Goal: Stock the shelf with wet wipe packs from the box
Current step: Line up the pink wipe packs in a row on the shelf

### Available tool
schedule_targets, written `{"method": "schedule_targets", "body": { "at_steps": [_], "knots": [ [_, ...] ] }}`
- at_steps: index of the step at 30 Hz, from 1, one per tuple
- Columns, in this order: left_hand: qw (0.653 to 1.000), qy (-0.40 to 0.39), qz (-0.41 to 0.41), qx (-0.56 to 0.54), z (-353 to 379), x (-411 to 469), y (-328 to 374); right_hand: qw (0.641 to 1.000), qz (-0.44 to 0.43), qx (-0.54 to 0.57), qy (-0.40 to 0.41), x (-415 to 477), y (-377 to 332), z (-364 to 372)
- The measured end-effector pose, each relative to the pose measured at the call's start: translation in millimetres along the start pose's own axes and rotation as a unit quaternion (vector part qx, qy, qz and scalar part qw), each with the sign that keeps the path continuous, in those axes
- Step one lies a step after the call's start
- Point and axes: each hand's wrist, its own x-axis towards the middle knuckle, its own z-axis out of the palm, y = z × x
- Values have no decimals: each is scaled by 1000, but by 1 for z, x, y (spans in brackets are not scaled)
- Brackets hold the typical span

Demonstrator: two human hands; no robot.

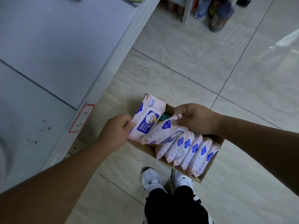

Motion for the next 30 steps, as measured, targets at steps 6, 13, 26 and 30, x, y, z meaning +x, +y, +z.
{"method": "schedule_targets", "body": {
  "at_steps": [6,13,26,30],
  "knots": [
    [998,-19,65,6,-90,-52,108,988,-24,147,36,-101,-78,-63],
    [990,-21,130,52,-225,-170,276,975,-70,197,80,-255,-205,-142],
    [961,127,141,203,-489,-440,379,935,-309,166,46,-435,-501,-195],
    [950,189,85,232,-528,-516,338,921,-365,135,-9,-438,-581,-148]
  ]
}}
